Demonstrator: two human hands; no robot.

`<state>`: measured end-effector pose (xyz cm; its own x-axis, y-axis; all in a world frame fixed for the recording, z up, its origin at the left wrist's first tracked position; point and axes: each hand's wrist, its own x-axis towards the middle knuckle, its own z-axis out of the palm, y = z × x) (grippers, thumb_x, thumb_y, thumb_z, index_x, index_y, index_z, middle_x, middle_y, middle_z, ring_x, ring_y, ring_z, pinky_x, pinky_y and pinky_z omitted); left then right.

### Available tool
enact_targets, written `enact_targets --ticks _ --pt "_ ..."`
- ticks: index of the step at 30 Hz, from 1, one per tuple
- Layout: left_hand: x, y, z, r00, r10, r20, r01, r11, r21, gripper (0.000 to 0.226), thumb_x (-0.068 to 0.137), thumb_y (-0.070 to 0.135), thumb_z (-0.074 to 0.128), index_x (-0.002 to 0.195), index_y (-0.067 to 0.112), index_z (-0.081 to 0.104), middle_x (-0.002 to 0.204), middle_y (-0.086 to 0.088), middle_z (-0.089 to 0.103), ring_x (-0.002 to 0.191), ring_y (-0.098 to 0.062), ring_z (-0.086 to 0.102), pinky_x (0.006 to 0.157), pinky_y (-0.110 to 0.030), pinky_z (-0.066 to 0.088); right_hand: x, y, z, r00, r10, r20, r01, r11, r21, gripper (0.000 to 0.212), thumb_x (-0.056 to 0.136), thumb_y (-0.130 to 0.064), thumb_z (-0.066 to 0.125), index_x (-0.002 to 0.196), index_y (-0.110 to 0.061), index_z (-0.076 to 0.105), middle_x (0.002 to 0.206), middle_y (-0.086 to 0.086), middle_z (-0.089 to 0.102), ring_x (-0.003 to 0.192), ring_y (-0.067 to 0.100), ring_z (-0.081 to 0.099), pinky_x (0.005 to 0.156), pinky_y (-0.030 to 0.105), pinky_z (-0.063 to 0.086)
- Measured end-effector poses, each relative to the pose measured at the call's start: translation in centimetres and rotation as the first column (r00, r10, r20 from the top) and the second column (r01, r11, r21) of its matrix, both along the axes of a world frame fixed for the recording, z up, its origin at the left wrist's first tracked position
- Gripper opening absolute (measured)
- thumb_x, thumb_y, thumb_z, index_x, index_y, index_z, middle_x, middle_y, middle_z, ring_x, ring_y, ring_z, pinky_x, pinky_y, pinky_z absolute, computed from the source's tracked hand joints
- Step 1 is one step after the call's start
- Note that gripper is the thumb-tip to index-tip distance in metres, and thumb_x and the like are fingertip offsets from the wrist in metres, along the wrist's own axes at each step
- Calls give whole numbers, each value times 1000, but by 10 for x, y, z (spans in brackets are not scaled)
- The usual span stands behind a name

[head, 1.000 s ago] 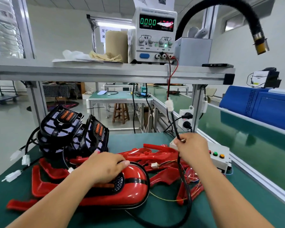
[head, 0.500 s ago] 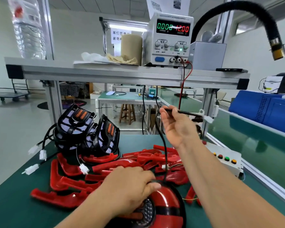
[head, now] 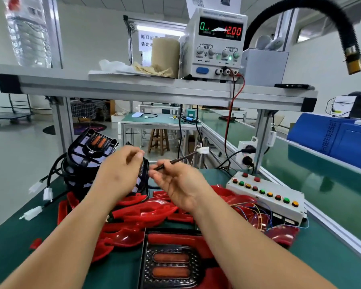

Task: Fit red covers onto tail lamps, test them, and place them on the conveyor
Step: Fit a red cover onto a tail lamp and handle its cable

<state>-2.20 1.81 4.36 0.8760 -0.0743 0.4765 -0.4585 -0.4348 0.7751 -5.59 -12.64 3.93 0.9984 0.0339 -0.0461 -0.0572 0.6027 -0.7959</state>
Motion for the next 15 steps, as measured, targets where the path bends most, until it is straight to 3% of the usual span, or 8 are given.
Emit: enact_targets --ticks 3,6,8,10,11,12,14,15 --pt "4 -25 20 974 -204 -102 208 977 33 28 99 34 53 125 27 60 105 10 63 83 0 64 72 -21 53 -1 12 -9 993 105 49 -93 975 -202 26 102 0 38 87 -3 59 70 9 69 59 16 70 56 19 56" --pt "2 -49 25 917 -324 -234 334 942 7 38 100 25 53 137 18 53 105 -1 64 82 -14 63 87 -43 57 -7 18 -17 979 187 87 -134 897 -421 24 100 -1 44 88 -9 63 79 5 66 64 12 68 62 18 55" --pt "3 -55 19 944 -295 -149 306 951 53 27 101 21 52 126 19 61 85 3 63 63 -14 53 79 -45 57 -13 13 -22 973 221 68 -157 848 -506 13 99 -4 49 101 -6 62 86 4 68 66 10 67 66 19 56" --pt "1 -50 10 973 -231 -2 225 945 238 26 100 26 53 123 24 65 79 12 62 65 -9 53 73 -32 50 -17 -4 -25 986 163 44 -88 719 -689 18 96 -11 59 109 0 65 95 12 72 68 11 67 67 23 58" --pt "-1 -44 5 974 -225 32 203 924 324 28 100 29 53 125 28 65 86 13 66 74 -8 58 75 -28 48 -19 -18 -26 994 87 65 5 561 -828 21 94 -16 63 107 -1 68 95 14 72 70 13 66 71 29 57" --pt "-1 -37 -2 973 -230 29 201 899 389 29 99 34 53 125 33 65 97 12 69 85 -9 62 81 -27 49 -21 -35 -25 992 0 126 119 319 -940 21 93 -22 65 104 -5 71 94 13 73 74 16 66 76 33 55" --pt "-3 -24 -19 972 -235 -20 217 855 471 27 98 42 51 122 44 64 98 17 67 88 -9 62 84 -30 50 -26 -69 -27 961 -123 248 219 -208 -953 17 92 -27 62 98 -16 74 95 7 74 89 20 66 82 32 51" --pt "-4 -20 -27 971 -235 -38 222 836 501 27 98 45 50 121 46 63 92 19 63 86 -7 60 82 -30 50 -29 -83 -32 953 -165 255 177 -382 -907 17 91 -28 59 97 -20 73 97 4 73 94 21 65 85 32 50"
